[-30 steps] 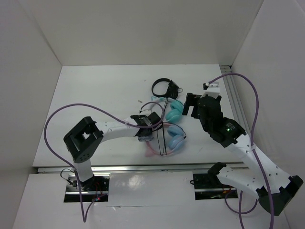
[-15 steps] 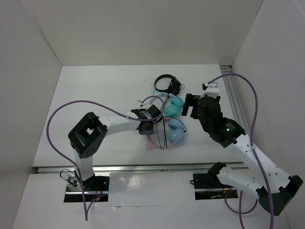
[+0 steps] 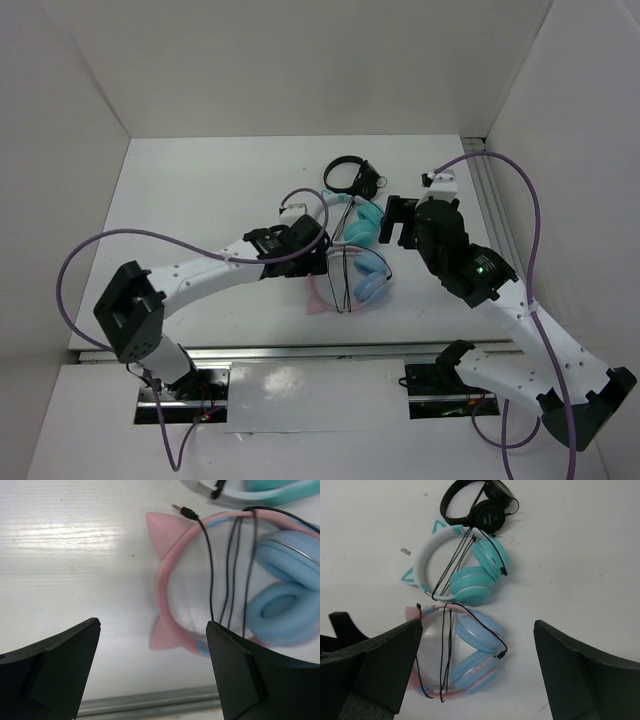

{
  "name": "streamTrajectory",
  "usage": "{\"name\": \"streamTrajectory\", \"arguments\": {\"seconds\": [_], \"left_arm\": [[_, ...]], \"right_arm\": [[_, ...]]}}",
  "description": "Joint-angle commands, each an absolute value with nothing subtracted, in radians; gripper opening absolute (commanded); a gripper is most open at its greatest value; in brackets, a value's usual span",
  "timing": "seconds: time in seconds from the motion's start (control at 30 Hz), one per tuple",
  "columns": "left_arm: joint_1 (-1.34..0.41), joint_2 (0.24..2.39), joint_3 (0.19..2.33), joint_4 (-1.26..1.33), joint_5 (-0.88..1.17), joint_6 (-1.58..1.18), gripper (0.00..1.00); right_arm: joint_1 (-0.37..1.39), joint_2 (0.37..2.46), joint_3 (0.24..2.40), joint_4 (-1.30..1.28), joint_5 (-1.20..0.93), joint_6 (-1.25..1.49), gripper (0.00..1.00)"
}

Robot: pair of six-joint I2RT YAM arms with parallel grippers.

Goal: Wrap the headphones

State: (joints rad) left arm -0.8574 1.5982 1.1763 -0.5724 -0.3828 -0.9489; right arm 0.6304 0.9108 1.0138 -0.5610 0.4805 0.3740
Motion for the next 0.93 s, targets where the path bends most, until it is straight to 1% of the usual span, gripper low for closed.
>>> {"name": "streamTrajectory", "arguments": {"seconds": [0.0,0.07,0.17,0.2,0.23,0.27,0.3,0.47,0.53,0.63,0.77,0.9], "left_arm": [[-0.9,1.465,1.236,-0.678,-0.469,-0.954,1.0],[-0.923,1.405,1.259,-0.783,-0.54,-0.954,1.0],[-0.974,1.238,1.278,-0.882,-0.613,-0.969,1.0],[-0.989,1.135,1.278,-0.902,-0.624,-0.969,1.0],[-0.989,1.08,1.266,-0.922,-0.644,-0.969,1.0],[-1.003,1.022,1.255,-0.958,-0.644,-0.96,1.0],[-1.003,0.906,1.227,-0.977,-0.644,-0.96,1.0],[-1.003,0.637,1.203,-1.127,-0.629,-0.96,1.0],[-1.003,0.594,1.235,-1.246,-0.62,-0.994,1.0],[-1.003,0.52,1.305,-1.356,-0.62,-1.02,1.0],[-1.003,0.44,1.345,-1.365,-0.597,-0.979,1.0],[-0.994,0.431,1.368,-1.365,-0.597,-0.953,1.0]], "right_arm": [[0.629,0.916,1.094,-0.584,0.418,0.383,1.0],[0.629,0.916,1.135,-0.636,0.417,0.383,1.0],[0.629,0.899,1.209,-0.707,0.405,0.383,1.0],[0.629,0.887,1.224,-0.716,0.405,0.373,1.0],[0.629,0.859,1.239,-0.729,0.396,0.373,1.0],[0.629,0.845,1.276,-0.761,0.396,0.373,1.0],[0.629,0.818,1.313,-0.779,0.385,0.362,1.0],[0.629,0.732,1.376,-0.906,0.376,0.362,1.0],[0.629,0.701,1.387,-0.928,0.367,0.348,1.0],[0.629,0.663,1.396,-0.971,0.357,0.339,1.0],[0.629,0.624,1.405,-1.008,0.367,0.339,1.0],[0.629,0.624,1.405,-1.008,0.386,0.339,1.0]]}}
